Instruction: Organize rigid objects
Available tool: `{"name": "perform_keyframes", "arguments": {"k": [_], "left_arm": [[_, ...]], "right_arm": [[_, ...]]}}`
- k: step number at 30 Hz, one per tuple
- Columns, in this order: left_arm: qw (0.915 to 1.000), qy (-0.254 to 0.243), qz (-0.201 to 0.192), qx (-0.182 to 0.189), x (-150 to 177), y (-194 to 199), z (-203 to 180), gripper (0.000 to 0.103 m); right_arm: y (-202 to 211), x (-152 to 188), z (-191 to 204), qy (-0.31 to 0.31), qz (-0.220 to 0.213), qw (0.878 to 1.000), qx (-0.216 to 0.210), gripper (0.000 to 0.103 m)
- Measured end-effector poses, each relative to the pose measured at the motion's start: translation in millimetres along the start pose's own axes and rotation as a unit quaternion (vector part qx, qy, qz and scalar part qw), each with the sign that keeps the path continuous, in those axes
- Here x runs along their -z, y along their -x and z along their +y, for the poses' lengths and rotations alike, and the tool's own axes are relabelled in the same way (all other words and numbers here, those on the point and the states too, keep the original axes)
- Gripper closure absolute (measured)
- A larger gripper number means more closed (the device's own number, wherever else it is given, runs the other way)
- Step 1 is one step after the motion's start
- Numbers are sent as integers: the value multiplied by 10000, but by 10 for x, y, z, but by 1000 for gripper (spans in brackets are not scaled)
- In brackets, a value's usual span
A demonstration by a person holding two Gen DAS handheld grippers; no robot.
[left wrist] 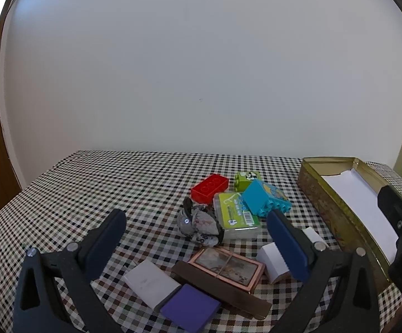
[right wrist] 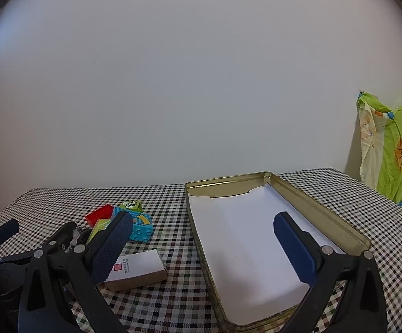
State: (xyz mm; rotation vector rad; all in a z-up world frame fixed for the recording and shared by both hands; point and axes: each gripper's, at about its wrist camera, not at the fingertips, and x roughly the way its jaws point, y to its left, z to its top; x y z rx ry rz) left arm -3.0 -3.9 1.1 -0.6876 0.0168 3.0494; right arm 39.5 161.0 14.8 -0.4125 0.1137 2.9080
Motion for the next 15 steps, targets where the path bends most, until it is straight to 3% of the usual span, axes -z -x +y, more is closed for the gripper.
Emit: {"name": "perform_keyframes", "arguments": {"k": [15], "left_arm": [[10000, 43, 73, -18, 12, -5, 6, 1]], "right_arm": [[-15, 22, -3, 9, 50, 10000, -27, 0]]}}
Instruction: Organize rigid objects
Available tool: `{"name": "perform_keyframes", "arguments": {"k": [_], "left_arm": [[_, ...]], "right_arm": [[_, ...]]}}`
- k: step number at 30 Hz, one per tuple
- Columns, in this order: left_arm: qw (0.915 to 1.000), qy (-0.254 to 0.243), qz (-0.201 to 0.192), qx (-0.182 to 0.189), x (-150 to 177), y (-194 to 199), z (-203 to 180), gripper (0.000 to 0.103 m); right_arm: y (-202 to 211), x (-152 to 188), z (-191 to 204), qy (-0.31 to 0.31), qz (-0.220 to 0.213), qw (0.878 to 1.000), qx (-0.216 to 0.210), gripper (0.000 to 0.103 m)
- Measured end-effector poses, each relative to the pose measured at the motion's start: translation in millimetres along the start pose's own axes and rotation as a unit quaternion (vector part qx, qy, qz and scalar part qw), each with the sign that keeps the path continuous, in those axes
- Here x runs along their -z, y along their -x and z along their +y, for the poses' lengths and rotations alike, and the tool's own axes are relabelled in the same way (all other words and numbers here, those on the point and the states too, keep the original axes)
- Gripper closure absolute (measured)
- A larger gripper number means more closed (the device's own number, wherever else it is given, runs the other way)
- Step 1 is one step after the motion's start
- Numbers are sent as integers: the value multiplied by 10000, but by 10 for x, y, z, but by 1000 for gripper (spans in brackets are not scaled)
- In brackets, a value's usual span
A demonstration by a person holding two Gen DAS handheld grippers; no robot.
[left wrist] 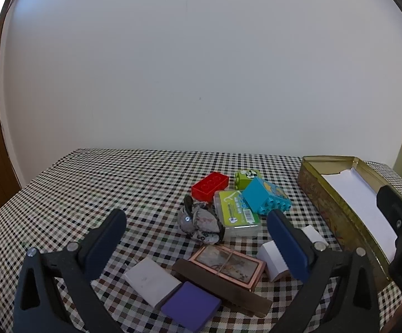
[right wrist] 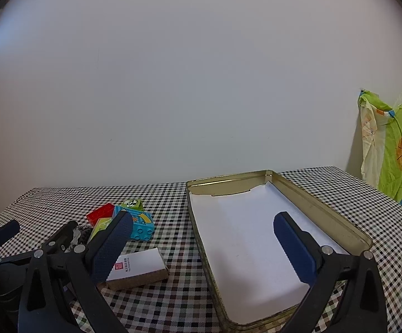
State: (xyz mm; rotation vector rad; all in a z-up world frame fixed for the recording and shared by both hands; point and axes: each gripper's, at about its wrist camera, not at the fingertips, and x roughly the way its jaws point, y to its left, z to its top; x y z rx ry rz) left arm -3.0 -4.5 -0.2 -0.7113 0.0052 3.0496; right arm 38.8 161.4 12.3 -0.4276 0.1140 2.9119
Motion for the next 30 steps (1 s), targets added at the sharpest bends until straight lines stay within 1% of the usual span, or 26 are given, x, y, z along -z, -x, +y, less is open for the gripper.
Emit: {"name": "perform_keyframes", "arguments": {"k": [4, 10, 14, 16, 18, 19, 21, 22, 23, 24, 25, 26, 28, 29, 30], "left_arm": [[10000, 34, 25, 1, 18, 13, 31, 1], [9998, 79, 202, 4, 76, 72, 184, 1], [9987, 238, 380, -243, 161, 178, 464, 1], [9982, 272, 443, -315, 189, 206, 570, 1], [9968, 136, 591, -524, 222, 201, 670, 1], [9963, 94, 638, -568, 241, 218, 725, 1], [9945, 24, 809, -667, 272, 202, 817, 1], [9939, -6, 867, -686, 279, 193, 825, 1], [9934, -53, 940, -659, 294, 190, 847, 1], [9931, -98, 992, -614, 312, 192, 864, 1], [9929, -127, 1029, -580, 334, 201, 873, 1], [9926, -148, 1100, -503, 350, 212, 891, 1], [9919, -182, 1185, -416, 373, 228, 892, 1], [9914, -183, 1228, -413, 393, 241, 911, 1], [9908, -186, 1271, -417, 411, 250, 926, 1]], "right_arm": [[-13, 0, -10, 5, 32, 10000, -24, 0], [-57, 17, 33, 13, 120, 9999, -74, 1], [-116, 22, 89, 122, 247, 9994, -218, 2], [-143, 41, 143, 241, 347, 9985, -343, 8], [-171, 46, 180, 338, 448, 9973, -484, 14], [-185, 40, 194, 379, 485, 9965, -557, 16], [-206, 37, 199, 385, 542, 9954, -697, 18], [-262, 26, 209, 363, 666, 9933, -870, 19], [-310, 26, 217, 499, 818, 9845, -1471, 20], [-363, 37, 241, 495, 1008, 9793, -1687, 22], [-378, 51, 256, 497, 1111, 9758, -1814, 27], [-420, 67, 285, 505, 1291, 9689, -2051, 28], [-470, 122, 368, 536, 1617, 9559, -2394, 40], [-498, 155, 450, 658, 1807, 9469, -2575, 44], [-425, 263, 596, 791, 1863, 9425, -2661, 53]]}}
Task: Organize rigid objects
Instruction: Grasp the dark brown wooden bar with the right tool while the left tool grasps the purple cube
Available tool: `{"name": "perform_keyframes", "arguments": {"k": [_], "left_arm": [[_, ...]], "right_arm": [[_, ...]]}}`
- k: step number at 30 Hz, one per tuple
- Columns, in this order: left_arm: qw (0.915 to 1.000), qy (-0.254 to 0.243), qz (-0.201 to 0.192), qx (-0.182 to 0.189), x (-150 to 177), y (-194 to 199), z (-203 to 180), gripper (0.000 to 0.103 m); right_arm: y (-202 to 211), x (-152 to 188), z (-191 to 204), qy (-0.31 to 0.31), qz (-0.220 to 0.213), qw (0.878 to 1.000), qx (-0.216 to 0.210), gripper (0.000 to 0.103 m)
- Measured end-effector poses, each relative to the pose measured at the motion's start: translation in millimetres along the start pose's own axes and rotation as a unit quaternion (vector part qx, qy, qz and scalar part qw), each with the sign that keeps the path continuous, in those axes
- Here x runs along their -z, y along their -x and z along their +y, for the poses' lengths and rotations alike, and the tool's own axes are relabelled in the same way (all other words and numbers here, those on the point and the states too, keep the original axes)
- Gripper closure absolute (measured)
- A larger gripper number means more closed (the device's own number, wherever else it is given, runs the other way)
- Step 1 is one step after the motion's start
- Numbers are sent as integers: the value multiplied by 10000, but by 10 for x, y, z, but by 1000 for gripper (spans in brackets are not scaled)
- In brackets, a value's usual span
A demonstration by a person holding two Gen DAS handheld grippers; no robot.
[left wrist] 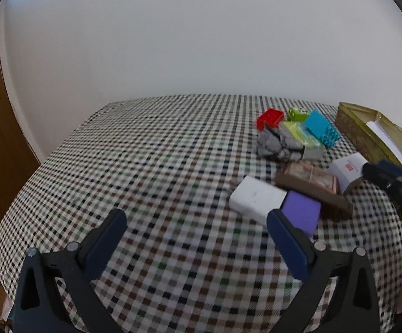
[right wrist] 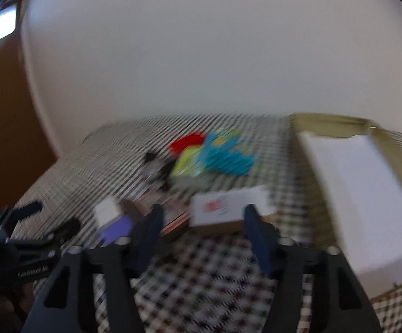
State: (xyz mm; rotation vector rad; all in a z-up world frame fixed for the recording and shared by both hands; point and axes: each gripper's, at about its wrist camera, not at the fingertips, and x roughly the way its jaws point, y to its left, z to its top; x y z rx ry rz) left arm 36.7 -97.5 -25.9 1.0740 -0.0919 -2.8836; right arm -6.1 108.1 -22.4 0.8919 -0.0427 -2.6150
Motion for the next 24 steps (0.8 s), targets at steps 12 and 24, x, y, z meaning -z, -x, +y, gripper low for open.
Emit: {"name": "perform_keyframes", "arguments": {"k": [12, 24], "left_arm": [[9997, -143, 171, -89, -7, -7, 55, 1], [9993, -223, 258, 123, -110, -102, -2, 1]], "right_arm": [[-408, 139, 420, 837, 1087, 9901, -300, 70], [-530, 120, 543, 797, 1279, 9841, -935, 73]]}}
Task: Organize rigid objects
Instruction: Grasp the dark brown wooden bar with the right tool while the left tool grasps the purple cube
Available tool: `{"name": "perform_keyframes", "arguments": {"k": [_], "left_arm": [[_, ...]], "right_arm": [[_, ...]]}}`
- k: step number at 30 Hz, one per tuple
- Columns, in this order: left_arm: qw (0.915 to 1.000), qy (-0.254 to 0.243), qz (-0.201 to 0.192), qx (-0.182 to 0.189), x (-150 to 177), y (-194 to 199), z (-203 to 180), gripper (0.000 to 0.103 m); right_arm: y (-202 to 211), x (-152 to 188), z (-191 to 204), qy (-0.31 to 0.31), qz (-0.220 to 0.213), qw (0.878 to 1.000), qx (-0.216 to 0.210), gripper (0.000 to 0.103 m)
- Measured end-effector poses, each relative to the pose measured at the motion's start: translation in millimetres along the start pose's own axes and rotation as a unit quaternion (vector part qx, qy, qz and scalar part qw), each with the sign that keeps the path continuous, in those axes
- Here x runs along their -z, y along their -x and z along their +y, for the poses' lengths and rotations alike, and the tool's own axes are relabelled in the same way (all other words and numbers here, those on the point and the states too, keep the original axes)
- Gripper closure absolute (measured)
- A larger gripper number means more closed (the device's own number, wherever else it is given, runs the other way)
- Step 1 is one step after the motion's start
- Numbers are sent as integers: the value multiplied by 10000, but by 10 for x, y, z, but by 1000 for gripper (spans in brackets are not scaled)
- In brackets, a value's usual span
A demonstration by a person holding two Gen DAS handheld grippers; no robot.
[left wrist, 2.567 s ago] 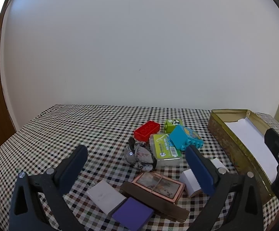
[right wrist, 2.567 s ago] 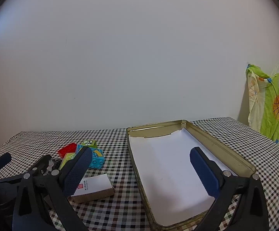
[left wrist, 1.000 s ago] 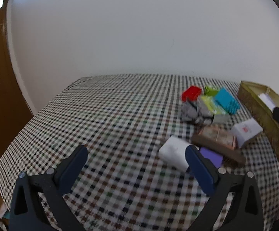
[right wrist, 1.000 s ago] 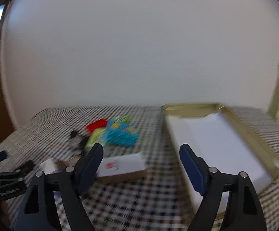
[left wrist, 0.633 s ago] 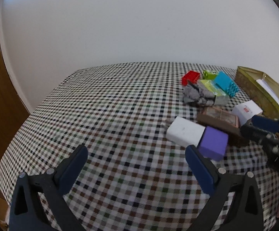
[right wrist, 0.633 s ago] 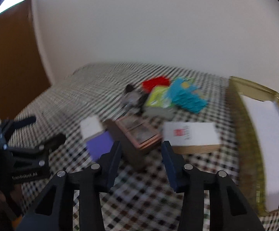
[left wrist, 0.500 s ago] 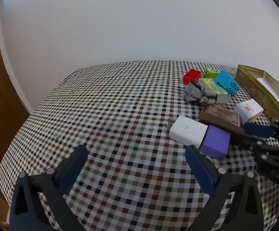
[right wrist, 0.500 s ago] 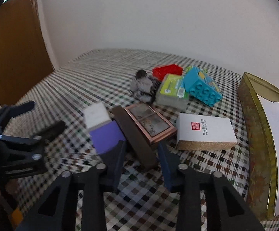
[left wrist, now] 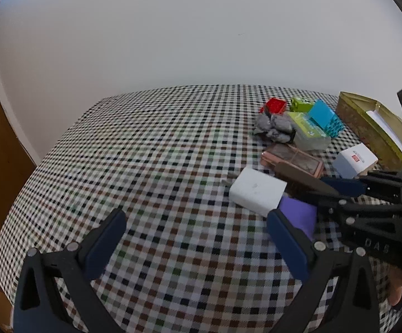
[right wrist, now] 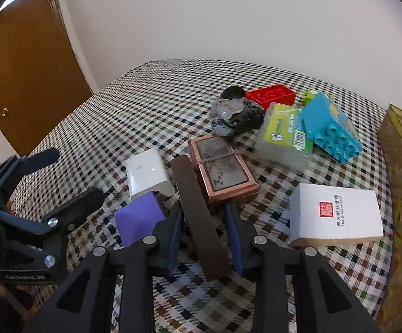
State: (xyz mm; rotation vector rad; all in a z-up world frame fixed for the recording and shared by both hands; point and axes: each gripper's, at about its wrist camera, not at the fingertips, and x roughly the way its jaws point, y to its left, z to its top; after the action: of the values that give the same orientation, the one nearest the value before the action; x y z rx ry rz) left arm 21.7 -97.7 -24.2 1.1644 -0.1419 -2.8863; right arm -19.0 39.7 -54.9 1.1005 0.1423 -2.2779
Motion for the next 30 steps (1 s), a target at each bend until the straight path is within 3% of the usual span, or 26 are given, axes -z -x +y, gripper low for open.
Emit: {"name": "perform_keyframes", "arguments": {"k": [1, 6, 10, 13, 20, 22, 26, 29, 30], "left_arm": [[10000, 10, 14, 16, 0, -3, 1, 1], [9987, 74, 52, 510, 41, 76, -64, 1], [9964, 62, 102, 837, 76, 116, -193, 1], [9955, 30, 144, 933, 54, 95, -345, 2], [9953, -135, 520, 810, 45, -136, -620, 30], [9944, -66, 670, 821, 55, -198, -620, 32], [9951, 1, 613, 781, 33, -209, -601, 46], [9951, 36, 557, 816, 50, -170, -578, 64], [9946, 125, 539, 877, 57, -147, -537, 64]], "right_arm": [[10, 20, -1, 8, 16, 10000, -55, 81], [92, 82, -47, 63, -30, 9993, -363, 86], [461, 146, -174, -196, -561, 9941, -907, 86], [579, 212, -244, -394, -951, 9902, -948, 86], [801, 196, -581, -752, -1405, 9856, -565, 86], [804, 146, -678, -828, -1433, 9847, -547, 86], [849, 155, -692, -842, -1485, 9846, -364, 86], [808, 125, -723, -878, -1580, 9835, -91, 86], [819, 126, -743, -923, -1617, 9825, -44, 86]]}}
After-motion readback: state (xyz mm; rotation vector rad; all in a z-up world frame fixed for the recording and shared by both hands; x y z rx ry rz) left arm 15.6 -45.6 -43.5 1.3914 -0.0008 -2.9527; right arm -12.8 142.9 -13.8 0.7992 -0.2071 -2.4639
